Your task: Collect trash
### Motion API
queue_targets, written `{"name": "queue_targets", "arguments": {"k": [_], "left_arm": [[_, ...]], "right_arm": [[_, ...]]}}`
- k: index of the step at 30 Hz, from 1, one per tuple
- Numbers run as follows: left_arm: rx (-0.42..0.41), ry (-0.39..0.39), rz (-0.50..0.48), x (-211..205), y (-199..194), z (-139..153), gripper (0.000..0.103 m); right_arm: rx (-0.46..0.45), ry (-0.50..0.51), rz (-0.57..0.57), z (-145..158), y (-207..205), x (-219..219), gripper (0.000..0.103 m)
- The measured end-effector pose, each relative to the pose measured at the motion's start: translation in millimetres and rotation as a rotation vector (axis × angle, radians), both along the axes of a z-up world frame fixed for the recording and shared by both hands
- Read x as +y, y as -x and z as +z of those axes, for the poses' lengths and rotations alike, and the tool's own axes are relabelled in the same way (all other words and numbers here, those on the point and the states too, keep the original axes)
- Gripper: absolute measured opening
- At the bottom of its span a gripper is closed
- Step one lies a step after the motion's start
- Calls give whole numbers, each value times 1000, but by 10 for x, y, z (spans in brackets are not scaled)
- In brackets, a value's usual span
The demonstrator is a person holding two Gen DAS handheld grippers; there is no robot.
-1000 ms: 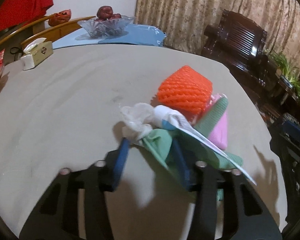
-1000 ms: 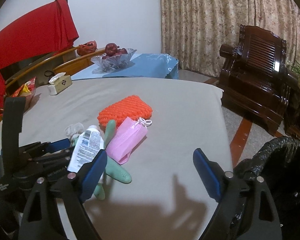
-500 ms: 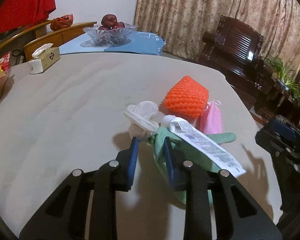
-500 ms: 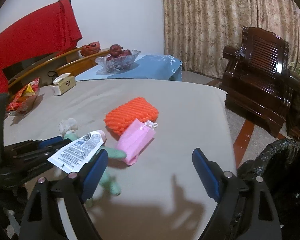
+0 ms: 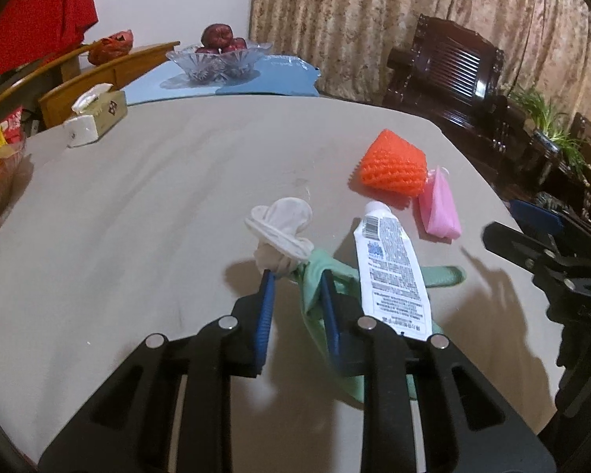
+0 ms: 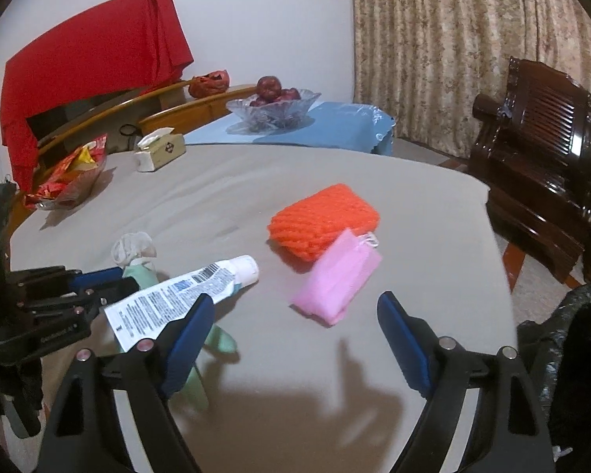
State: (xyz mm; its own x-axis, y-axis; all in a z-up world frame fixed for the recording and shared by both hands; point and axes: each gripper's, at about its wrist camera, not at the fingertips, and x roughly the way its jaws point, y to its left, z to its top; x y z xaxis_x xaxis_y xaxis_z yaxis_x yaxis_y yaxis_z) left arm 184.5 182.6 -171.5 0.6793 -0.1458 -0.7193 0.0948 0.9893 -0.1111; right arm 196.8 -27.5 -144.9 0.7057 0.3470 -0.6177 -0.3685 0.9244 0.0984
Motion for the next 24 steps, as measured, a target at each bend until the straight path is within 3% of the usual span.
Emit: {"name": "queue_targets", "arguments": {"k": [7, 15, 24], "left_arm": [[17, 14, -70, -55, 18, -98, 22], [9, 9, -81, 21, 29, -121, 22], [24, 48, -73, 112, 25, -189, 22]], "right_arm": [[15, -4, 25, -15, -46, 182, 81], [50, -4, 62, -119, -63, 451, 77], [119, -3, 115, -286, -120, 750, 62]]}}
